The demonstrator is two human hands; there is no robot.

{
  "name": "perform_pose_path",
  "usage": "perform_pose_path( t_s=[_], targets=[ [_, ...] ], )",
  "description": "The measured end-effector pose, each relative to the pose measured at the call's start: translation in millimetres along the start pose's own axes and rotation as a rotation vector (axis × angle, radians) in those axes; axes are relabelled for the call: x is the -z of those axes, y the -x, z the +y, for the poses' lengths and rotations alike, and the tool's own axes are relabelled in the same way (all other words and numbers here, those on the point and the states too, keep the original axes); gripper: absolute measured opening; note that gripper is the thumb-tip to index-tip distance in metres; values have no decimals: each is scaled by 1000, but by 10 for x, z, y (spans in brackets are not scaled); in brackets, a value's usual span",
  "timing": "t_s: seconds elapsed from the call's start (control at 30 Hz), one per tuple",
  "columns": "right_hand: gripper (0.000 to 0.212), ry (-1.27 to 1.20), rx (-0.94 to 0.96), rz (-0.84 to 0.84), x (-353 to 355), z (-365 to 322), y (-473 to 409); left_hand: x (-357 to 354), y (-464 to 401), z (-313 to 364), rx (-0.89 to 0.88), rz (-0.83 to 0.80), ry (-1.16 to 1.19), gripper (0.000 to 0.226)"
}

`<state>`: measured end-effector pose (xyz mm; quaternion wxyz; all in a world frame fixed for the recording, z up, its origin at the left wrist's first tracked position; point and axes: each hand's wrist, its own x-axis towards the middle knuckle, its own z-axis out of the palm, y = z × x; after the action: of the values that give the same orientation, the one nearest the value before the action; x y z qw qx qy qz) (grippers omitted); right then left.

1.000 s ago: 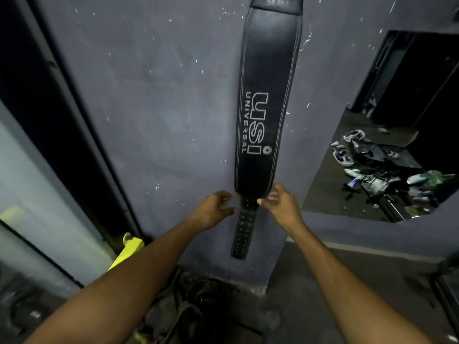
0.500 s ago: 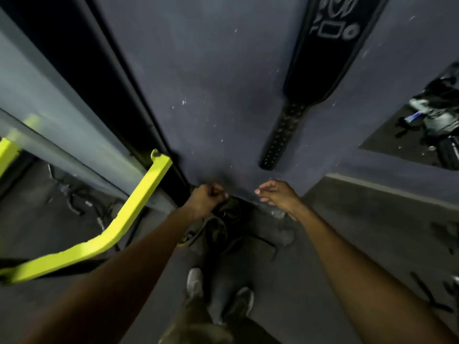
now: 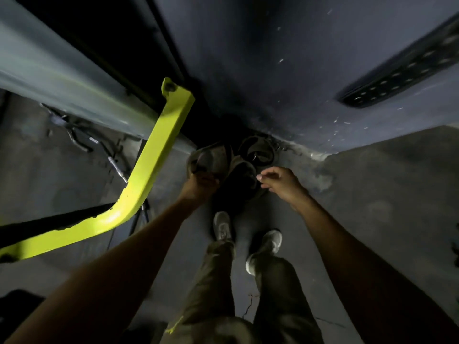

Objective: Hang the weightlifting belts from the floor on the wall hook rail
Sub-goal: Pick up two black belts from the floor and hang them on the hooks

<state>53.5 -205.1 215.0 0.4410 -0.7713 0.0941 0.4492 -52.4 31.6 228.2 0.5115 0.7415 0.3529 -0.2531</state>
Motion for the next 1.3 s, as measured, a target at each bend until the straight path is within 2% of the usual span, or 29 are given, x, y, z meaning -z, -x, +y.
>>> perform_pose_path(
  t_s=[0.2, 0.37, 0.43, 0.57, 0.67, 0.73, 0.83, 0.97, 1.0, 1.13, 1.2, 1.23, 1.3],
  targets=[
    [17, -23, -32, -88, -693, 424, -1078, -118, -1041, -865, 140, 121, 52, 11],
    [11, -18, -40, -181, -1224, 921, -2142, -280, -2104, -1553, 201, 195, 58, 32],
    [19, -26, -32, -186, -1394, 1127, -2564, -338, -2532, -1835, 265, 271, 15, 44],
    [9, -50, 23, -193, -1643, 1516, -3307, -386, -3347, -2399, 296, 372, -136, 55],
    [9, -100, 72, -207, -1751, 1741, -3694, -410, -3813, -2707, 384, 378, -210, 57],
    [13, -119, 89, -217, -1824, 1848, -3830, -448, -4004, -2868, 372, 377, -298, 48],
    [18, -162, 67, -249, -1889, 1957, -3850, -485, -3987, -2973, 200, 449, -510, 26],
    [12, -333, -95, -204, -1887, 1794, -3672, -711, -3409, -2791, 10, 448, -643, 25],
    [19, -382, -148, -187, -1847, 1702, -3624, -770, -3212, -2716, -11, 429, -648, 24],
    [66, -456, -327, -228, -1706, 1409, -3469, -980, -2507, -2412, -17, 337, -789, 24],
    [66, -455, -304, -289, -1783, 1270, -3371, -1158, -2239, -2206, -138, 353, -722, 15],
    [62, -450, -271, -274, -1838, 1209, -3316, -1260, -2136, -2071, -170, 365, -710, 21],
    [60, -361, -161, -120, -1920, 1149, -3240, -1447, -1990, -1832, -131, 345, -703, 40]
  ],
)
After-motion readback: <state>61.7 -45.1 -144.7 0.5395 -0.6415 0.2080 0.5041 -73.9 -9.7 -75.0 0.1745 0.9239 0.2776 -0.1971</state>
